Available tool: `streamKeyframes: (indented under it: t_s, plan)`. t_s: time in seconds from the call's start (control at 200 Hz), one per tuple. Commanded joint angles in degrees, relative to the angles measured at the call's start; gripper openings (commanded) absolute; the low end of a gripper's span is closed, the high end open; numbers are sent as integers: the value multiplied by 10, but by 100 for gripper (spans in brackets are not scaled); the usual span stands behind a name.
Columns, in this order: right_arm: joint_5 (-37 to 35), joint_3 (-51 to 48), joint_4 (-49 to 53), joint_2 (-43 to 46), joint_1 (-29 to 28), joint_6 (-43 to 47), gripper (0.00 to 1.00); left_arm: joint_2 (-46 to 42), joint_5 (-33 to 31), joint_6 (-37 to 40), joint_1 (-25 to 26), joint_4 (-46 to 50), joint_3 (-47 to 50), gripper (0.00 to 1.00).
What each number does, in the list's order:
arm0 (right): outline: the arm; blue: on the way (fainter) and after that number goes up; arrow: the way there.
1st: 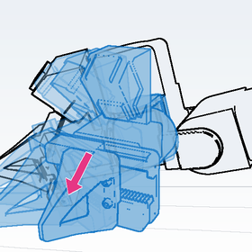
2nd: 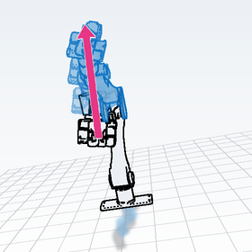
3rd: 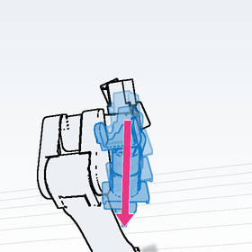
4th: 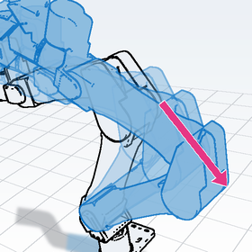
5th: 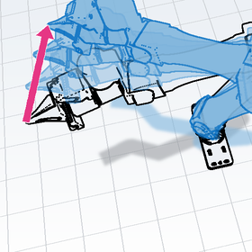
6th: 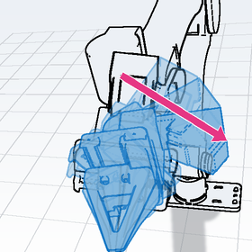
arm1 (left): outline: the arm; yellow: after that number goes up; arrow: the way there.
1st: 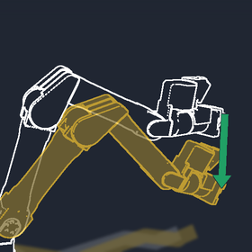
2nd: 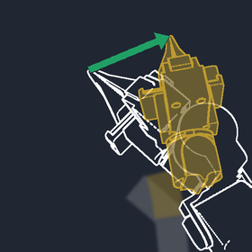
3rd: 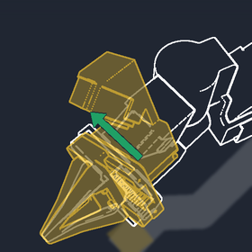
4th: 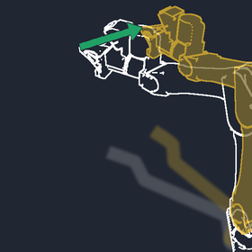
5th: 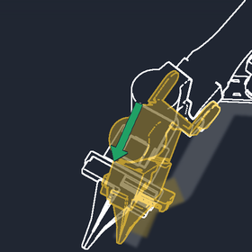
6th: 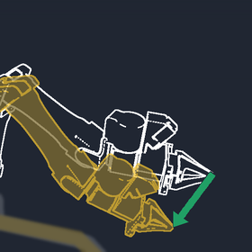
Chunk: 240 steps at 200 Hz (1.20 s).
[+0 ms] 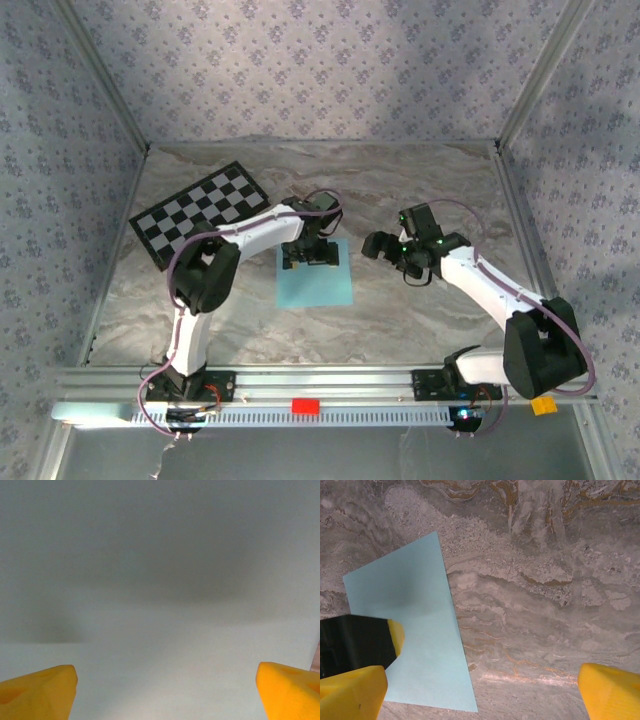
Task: Fold a paper plane with a square sheet of paper (pick it up from the middle)
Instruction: Move the square sheet of paper to the center of the table, then first fold the square sheet of paper in half at the center of the table.
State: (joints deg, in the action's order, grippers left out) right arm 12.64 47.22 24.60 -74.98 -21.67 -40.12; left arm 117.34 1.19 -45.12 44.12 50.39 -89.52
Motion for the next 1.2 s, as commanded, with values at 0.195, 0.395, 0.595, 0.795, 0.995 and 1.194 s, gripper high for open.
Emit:
streamKeyframes:
  t_s: [0.195, 0.395, 0.595, 0.795, 0.995, 1.194]
  plan:
    - [38, -11, 14, 3, 16, 23, 100, 38, -15, -24, 4, 48, -32, 93]
    - [52, -11, 9, -12, 19, 22, 100, 54, -12, -27, 4, 46, -35, 93]
    - [61, -9, 7, -28, 18, 21, 100, 73, -12, -31, 9, 46, -35, 93]
    - [62, -6, 10, -37, 19, 21, 100, 92, -13, -33, 12, 48, -32, 93]
    - [62, -1, 12, -39, 19, 21, 100, 102, -17, -34, 15, 50, -30, 92]
    - [63, 4, 16, -39, 20, 20, 100, 102, -12, -34, 15, 40, -23, 91]
